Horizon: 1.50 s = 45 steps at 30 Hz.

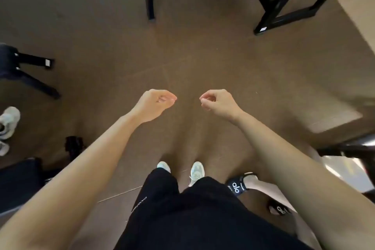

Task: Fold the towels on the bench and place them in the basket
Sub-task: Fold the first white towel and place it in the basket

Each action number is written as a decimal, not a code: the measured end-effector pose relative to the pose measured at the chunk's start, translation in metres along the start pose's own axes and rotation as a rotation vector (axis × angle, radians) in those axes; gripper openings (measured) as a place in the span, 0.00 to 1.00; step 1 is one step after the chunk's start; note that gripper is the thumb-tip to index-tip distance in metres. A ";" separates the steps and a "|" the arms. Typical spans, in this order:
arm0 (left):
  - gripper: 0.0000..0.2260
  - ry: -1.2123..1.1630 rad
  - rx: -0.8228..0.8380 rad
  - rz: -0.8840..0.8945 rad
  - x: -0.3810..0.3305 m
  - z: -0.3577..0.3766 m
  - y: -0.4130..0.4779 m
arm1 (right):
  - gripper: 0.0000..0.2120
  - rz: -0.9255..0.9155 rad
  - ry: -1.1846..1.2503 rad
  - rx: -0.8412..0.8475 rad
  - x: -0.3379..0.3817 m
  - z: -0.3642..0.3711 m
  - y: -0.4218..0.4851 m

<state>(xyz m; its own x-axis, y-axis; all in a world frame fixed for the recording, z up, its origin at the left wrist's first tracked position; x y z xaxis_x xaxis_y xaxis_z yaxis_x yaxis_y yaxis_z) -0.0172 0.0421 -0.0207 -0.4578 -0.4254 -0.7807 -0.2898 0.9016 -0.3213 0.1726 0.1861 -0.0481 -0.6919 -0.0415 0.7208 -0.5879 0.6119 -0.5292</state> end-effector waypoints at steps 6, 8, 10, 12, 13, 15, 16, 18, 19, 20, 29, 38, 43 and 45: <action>0.08 0.031 0.019 -0.038 -0.002 -0.010 0.042 | 0.05 0.036 -0.012 0.004 0.012 -0.017 0.041; 0.08 0.010 0.003 -0.046 0.000 -0.021 0.064 | 0.05 0.038 -0.008 -0.006 0.020 -0.026 0.060; 0.07 -0.014 -0.026 -0.049 0.003 -0.033 0.087 | 0.06 0.047 -0.010 -0.013 0.028 -0.034 0.080; 0.07 -0.045 -0.038 -0.046 0.005 -0.045 0.114 | 0.07 0.056 -0.010 -0.020 0.037 -0.042 0.104; 0.07 -0.059 -0.039 -0.044 0.006 -0.051 0.128 | 0.07 0.060 -0.021 -0.025 0.042 -0.046 0.117; 0.07 -0.086 -0.030 -0.040 0.009 -0.064 0.160 | 0.07 0.072 -0.048 -0.046 0.054 -0.055 0.146; 0.07 -0.095 -0.034 -0.041 0.010 -0.072 0.177 | 0.07 0.079 -0.062 -0.058 0.062 -0.060 0.161; 0.06 -0.129 -0.068 -0.052 0.012 -0.088 0.210 | 0.06 0.091 -0.095 -0.069 0.081 -0.072 0.192; 0.06 -0.151 -0.091 -0.061 0.013 -0.095 0.225 | 0.06 0.096 -0.102 -0.074 0.091 -0.078 0.206; 0.06 -0.171 -0.104 -0.070 0.013 -0.103 0.241 | 0.06 0.102 -0.096 -0.084 0.099 -0.086 0.220; 0.05 -0.233 -0.055 -0.098 -0.011 -0.141 0.408 | 0.08 0.210 -0.030 -0.137 0.107 -0.168 0.336; 0.06 -0.214 -0.029 -0.185 -0.054 -0.161 0.583 | 0.07 0.214 0.006 -0.105 0.123 -0.253 0.496; 0.07 -0.256 -0.090 -0.178 -0.075 -0.198 0.666 | 0.07 0.215 -0.028 -0.091 0.164 -0.306 0.586; 0.07 -0.238 -0.109 -0.176 -0.071 -0.215 0.699 | 0.07 0.223 -0.016 -0.112 0.178 -0.325 0.622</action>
<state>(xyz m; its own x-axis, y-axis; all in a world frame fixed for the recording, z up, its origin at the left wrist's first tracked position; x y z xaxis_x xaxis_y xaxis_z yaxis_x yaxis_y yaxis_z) -0.3676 0.6852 -0.0749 -0.1874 -0.5318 -0.8259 -0.4414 0.7967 -0.4129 -0.1803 0.8161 -0.1037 -0.8065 0.0925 0.5839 -0.3704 0.6907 -0.6211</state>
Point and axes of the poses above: each hand's wrist, its own y-axis towards the middle knuckle, its own z-axis out of the palm, x = y × z, the point moved 5 cm from there along y, towards the middle knuckle, and after that the axes turned 7 degrees about z, right-handed, at the moved point
